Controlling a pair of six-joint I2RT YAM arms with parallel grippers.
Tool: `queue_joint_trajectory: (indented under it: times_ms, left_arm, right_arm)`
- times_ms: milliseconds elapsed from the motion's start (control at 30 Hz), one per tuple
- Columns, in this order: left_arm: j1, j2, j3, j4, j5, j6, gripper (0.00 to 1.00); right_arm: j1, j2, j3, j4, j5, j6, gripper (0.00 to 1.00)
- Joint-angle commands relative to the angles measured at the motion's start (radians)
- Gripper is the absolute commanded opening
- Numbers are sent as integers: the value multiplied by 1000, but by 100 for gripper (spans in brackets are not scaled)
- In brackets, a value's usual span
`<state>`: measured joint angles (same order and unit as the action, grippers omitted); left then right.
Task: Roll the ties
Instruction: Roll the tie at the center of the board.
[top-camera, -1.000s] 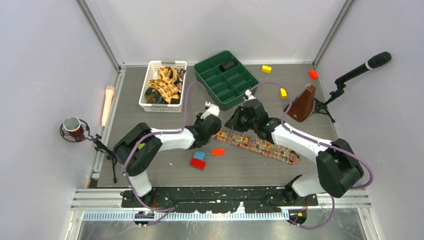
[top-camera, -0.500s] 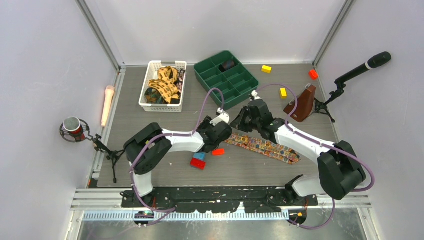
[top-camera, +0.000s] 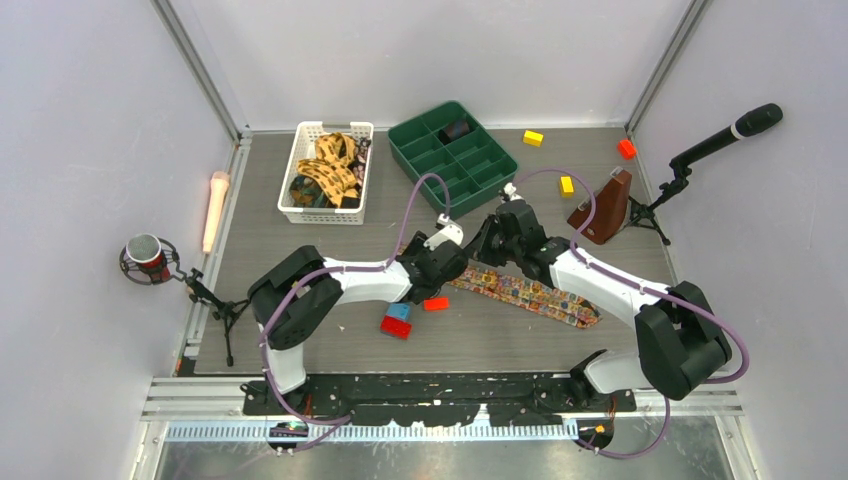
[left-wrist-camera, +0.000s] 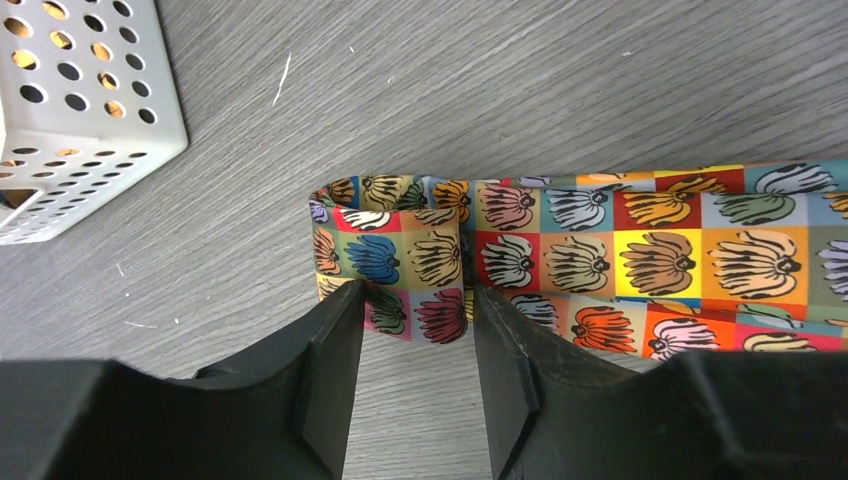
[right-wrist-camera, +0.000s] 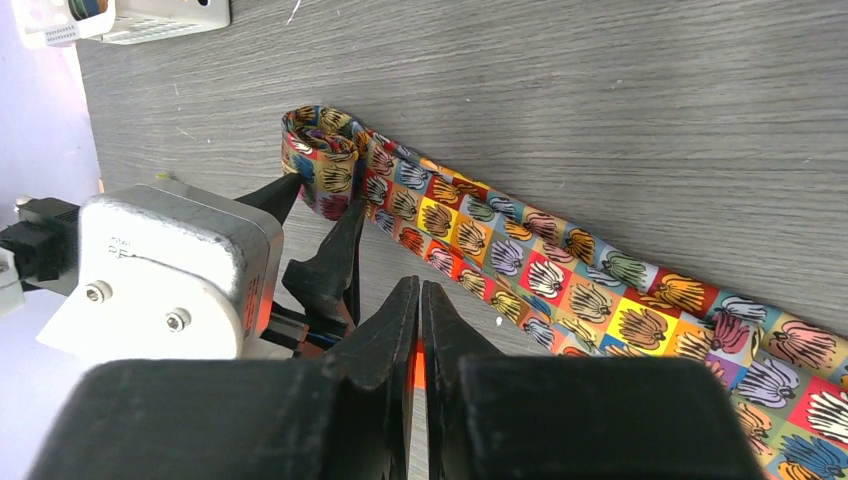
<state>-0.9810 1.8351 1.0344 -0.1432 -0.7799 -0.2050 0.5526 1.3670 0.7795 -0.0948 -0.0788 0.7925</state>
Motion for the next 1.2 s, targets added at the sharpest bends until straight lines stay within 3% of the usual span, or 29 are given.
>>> queue_joint_trajectory:
  times_ms: [0, 533, 733, 833, 867, 933, 1167]
  left_arm:
    - [-5, 0, 35, -20, 21, -33, 47]
    - [64, -66, 0, -6, 163, -125, 50]
    - [78, -123, 1, -2, 169, -99, 55]
    - [86, -140, 8, -2, 178, -85, 55]
    - [88, -145, 10, -2, 180, -82, 55]
    - [92, -158, 11, -2, 183, -76, 55]
    - [141, -268, -29, 13, 178, -69, 54]
  right_arm:
    - [-6, -32, 9, 9, 22, -5, 11]
    - [-6, -44, 28, 10, 33, -46, 15]
    - [-6, -106, 43, 25, 111, -166, 43]
    - [-9, -141, 51, 25, 165, -217, 64]
    - [-10, -144, 60, -10, 173, -240, 82]
    - [-12, -137, 100, -90, 201, -262, 97]
    - [-14, -84, 167, -90, 123, -356, 99]
